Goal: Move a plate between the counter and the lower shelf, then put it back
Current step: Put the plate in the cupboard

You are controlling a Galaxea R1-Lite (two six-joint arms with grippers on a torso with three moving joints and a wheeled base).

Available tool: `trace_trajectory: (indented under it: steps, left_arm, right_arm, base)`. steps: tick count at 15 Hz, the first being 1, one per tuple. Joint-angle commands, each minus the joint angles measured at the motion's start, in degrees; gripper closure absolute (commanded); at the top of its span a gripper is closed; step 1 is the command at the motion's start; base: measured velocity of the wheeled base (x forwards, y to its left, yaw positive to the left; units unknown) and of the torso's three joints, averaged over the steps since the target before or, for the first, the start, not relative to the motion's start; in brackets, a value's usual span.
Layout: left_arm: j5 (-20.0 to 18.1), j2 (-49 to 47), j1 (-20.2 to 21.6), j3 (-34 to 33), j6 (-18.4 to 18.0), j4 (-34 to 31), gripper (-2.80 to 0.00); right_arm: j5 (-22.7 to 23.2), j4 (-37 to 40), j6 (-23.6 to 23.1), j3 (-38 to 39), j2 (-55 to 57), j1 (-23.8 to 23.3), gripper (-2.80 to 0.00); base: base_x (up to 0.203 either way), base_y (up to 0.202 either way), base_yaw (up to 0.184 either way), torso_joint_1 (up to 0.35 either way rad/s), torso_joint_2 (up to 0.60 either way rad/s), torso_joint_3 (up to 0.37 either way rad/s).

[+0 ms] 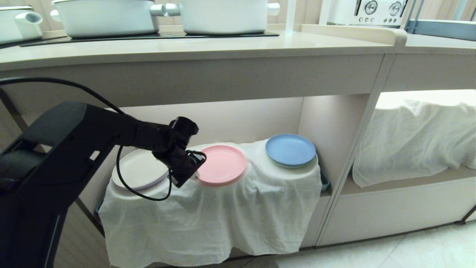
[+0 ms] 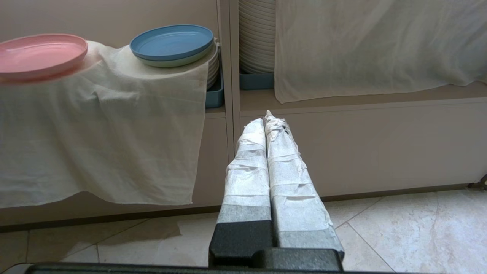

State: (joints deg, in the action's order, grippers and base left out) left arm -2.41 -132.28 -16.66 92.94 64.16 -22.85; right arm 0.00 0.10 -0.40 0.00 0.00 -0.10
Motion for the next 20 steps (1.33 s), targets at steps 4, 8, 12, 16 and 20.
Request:
trace_trajectory:
  steps: [4, 8, 12, 16, 20]
  left_arm:
    - [0.4, -1.5, 0.3, 0.5, 0.5, 0.2, 0.0]
    - [1.2, -1.9, 0.3, 1.0, 0.6, 0.2, 0.0]
    - [1.2, -2.3, 0.1, 3.0, 0.7, 0.2, 0.0]
    - [1.3, -2.7, 0.3, 4.1, 0.6, 0.0, 0.0]
    - [1.3, -2.7, 0.2, 3.8, 0.7, -0.2, 0.0]
  right_arm:
    - [0.0, 0.0, 0.0, 0.0, 0.0, 0.0, 0.0]
    - [0.0, -0.1, 0.0, 0.0, 0.0, 0.0, 0.0]
    - [0.0, 0.0, 0.0, 0.0, 0.0, 0.0, 0.0]
    - [0.0, 0.0, 0.0, 0.0, 0.0, 0.0, 0.0]
    - [0.0, 0.0, 0.0, 0.0, 0.0, 0.0, 0.0]
  base:
    - [0.0, 0.0, 0.0, 0.0, 0.0, 0.0]
    - [0.0, 0.0, 0.0, 0.0, 0.0, 0.0]
    - [0.0, 0.0, 0.0, 0.0, 0.0, 0.0]
    - [0.0, 0.0, 0.0, 0.0, 0.0, 0.0]
    - [0.0, 0.0, 0.0, 0.0, 0.0, 0.0]
